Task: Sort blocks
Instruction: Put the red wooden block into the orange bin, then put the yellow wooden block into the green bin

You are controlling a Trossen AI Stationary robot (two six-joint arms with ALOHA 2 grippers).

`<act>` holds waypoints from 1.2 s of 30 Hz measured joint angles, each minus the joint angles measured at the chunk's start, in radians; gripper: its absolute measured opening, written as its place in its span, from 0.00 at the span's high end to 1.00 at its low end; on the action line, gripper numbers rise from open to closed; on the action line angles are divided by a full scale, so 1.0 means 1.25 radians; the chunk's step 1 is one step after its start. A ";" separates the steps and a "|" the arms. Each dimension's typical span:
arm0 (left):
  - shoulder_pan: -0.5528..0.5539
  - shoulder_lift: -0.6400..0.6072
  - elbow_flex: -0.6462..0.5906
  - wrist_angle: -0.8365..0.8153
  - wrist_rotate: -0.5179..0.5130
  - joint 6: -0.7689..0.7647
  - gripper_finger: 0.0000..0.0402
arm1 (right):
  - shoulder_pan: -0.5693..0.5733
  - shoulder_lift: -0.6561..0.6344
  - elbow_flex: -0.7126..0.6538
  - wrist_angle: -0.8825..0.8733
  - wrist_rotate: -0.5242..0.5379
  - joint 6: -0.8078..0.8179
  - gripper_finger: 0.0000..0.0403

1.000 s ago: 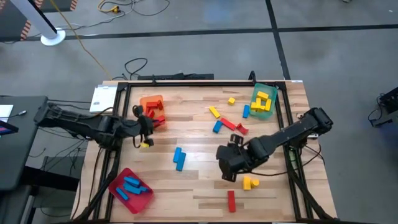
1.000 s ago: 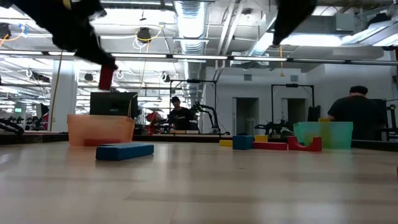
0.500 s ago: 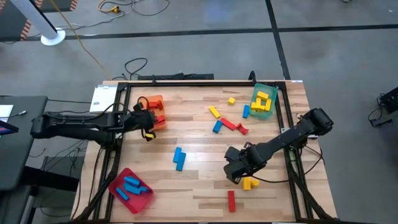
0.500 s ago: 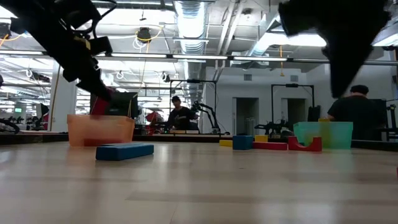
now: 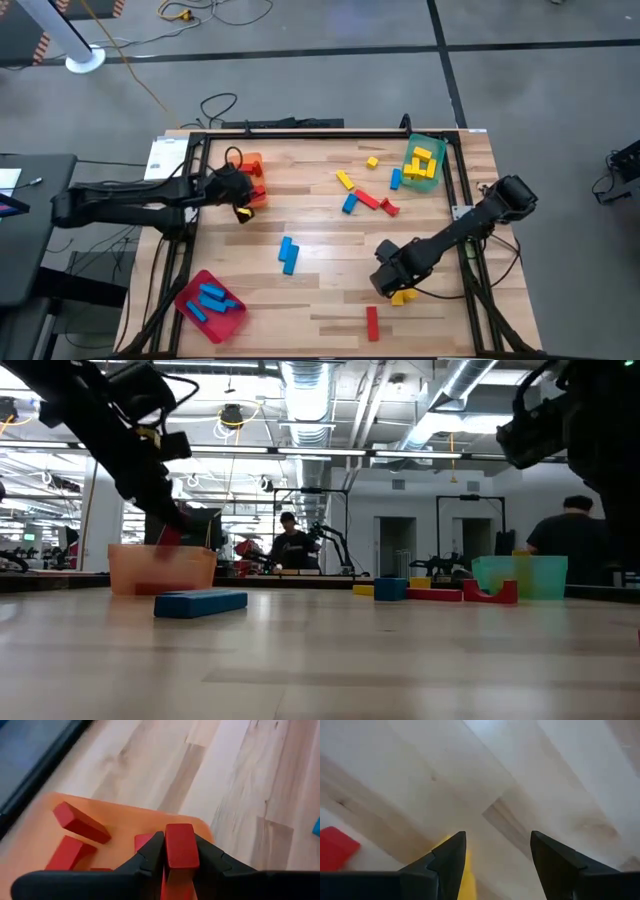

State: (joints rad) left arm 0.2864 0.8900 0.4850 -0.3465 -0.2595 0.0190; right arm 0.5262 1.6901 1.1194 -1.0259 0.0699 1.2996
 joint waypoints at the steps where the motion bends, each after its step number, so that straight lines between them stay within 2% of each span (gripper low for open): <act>1: 0.004 0.012 0.000 0.003 0.001 0.004 0.82 | 0.003 -0.001 0.000 0.002 0.000 0.009 0.41; 9: 0.019 0.088 0.000 0.018 0.002 0.011 0.82 | 0.037 -0.008 0.000 0.069 0.002 0.053 0.41; 20: 0.019 0.096 0.000 0.021 -0.010 0.014 0.80 | 0.082 -0.002 0.001 0.075 0.003 0.130 0.41; 24: 0.019 0.096 0.000 0.022 -0.020 0.011 0.73 | 0.082 -0.002 0.001 0.074 0.002 0.136 0.41; 32: 0.018 0.096 0.000 0.036 -0.019 0.012 0.51 | 0.082 -0.002 0.001 0.082 0.002 0.136 0.41; 36: 0.017 0.094 0.000 0.061 0.017 0.014 0.42 | 0.081 -0.002 0.001 0.106 0.002 0.140 0.41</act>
State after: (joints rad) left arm 0.3073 1.0069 0.4850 -0.2697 -0.2383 0.0371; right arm 0.6277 1.6878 1.1202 -0.8939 0.0727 1.4743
